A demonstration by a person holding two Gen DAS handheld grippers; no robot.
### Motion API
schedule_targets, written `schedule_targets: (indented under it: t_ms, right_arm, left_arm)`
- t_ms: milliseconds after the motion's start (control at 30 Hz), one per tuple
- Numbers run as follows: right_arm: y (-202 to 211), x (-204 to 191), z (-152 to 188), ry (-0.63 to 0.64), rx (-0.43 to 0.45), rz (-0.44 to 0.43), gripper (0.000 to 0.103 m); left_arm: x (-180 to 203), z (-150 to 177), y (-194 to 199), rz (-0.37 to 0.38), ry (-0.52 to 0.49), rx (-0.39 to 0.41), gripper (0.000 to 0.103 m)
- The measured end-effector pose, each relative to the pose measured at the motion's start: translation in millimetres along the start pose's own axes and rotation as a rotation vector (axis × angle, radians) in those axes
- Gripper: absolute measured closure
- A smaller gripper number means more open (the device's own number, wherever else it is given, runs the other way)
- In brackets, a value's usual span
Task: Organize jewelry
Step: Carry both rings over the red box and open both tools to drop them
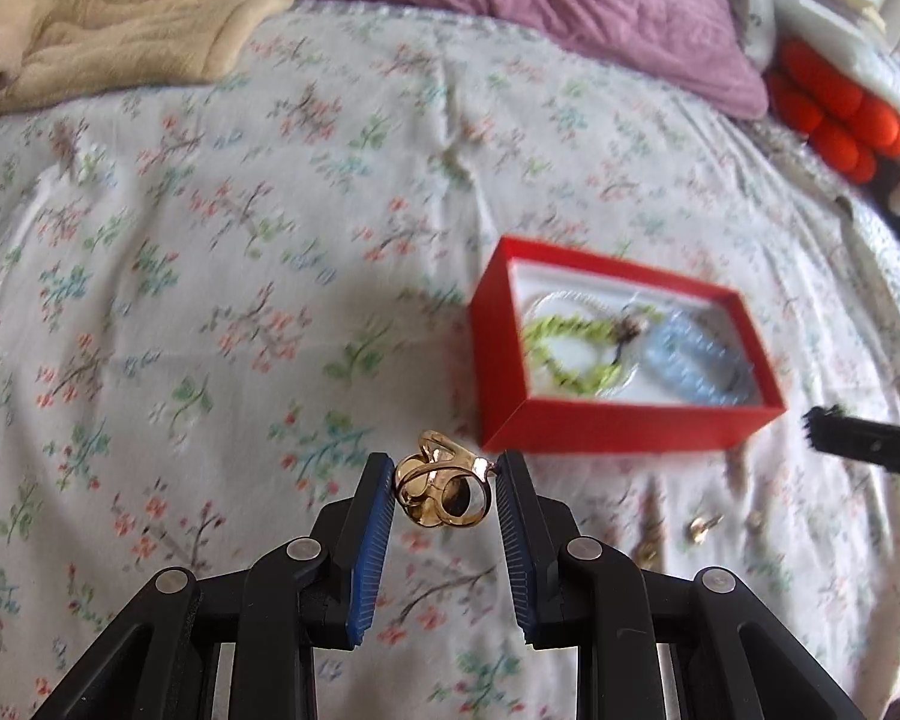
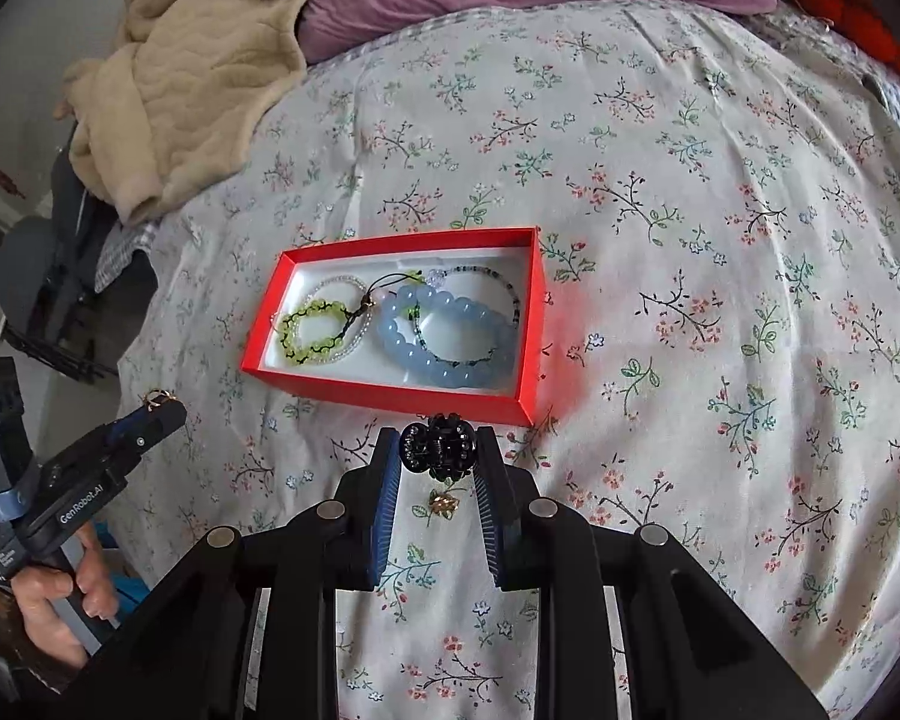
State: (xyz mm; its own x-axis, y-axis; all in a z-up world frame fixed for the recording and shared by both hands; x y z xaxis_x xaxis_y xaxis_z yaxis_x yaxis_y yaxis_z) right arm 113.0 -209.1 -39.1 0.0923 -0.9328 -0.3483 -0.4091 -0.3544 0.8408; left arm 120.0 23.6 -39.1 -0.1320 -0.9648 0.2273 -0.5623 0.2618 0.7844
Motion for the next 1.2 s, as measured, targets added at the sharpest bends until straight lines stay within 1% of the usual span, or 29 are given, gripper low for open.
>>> schedule_targets:
  t_ms: [133, 267, 433, 533, 700, 867, 1033, 1133, 1200]
  right_arm:
    - [-3, 4, -1, -0.021, -0.006, -0.009, 0.077]
    - [2, 6, 4, -0.015, 0.0, -0.018, 0.077]
    - [8, 6, -1, 0.039, 0.034, -0.009, 0.077]
    - [10, 6, -3, 0.08, 0.043, 0.004, 0.077]
    - [9, 14, -12, 0.1, 0.039, 0.01, 0.077]
    - [2, 21, -23, 0.109, 0.037, 0.018, 0.077]
    - [-5, 25, -20, 0.119, 0.013, 0.005, 0.077]
    - [-9, 27, -21, 0.11, 0.02, -0.008, 0.077]
    - [-13, 26, -21, 0.111, 0.023, -0.022, 0.077]
  left_arm:
    - [12, -3, -2, 0.029, -0.017, 0.015, 0.075]
    - [23, -6, -2, 0.056, -0.035, 0.038, 0.075]
    - [37, -12, -9, 0.098, -0.057, 0.053, 0.075]
    - [42, -16, -15, 0.103, -0.088, 0.062, 0.075]
    - [41, -24, -26, 0.121, -0.085, 0.054, 0.075]
    - [45, -29, -39, 0.163, -0.067, 0.025, 0.075]
    - [53, -33, -47, 0.19, -0.064, 0.011, 0.075]
    - [58, -33, -51, 0.205, -0.064, 0.002, 0.075]
    - [61, -33, -54, 0.201, -0.07, -0.005, 0.075]
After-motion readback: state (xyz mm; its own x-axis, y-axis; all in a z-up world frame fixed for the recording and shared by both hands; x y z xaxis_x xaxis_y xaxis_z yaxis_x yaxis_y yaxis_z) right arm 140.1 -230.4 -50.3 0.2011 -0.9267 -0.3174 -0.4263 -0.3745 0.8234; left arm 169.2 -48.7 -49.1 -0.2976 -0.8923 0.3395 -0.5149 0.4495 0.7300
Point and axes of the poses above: each gripper's, at about its wrist camera, not at the fingertips, and y roughly against the way its jaws point, x to its right, z to its underside, the point moved 7 cm from there along -y, roughly the way its jaws point, and after that the axes turned 3 degrees about x, right-handed, at the moved point
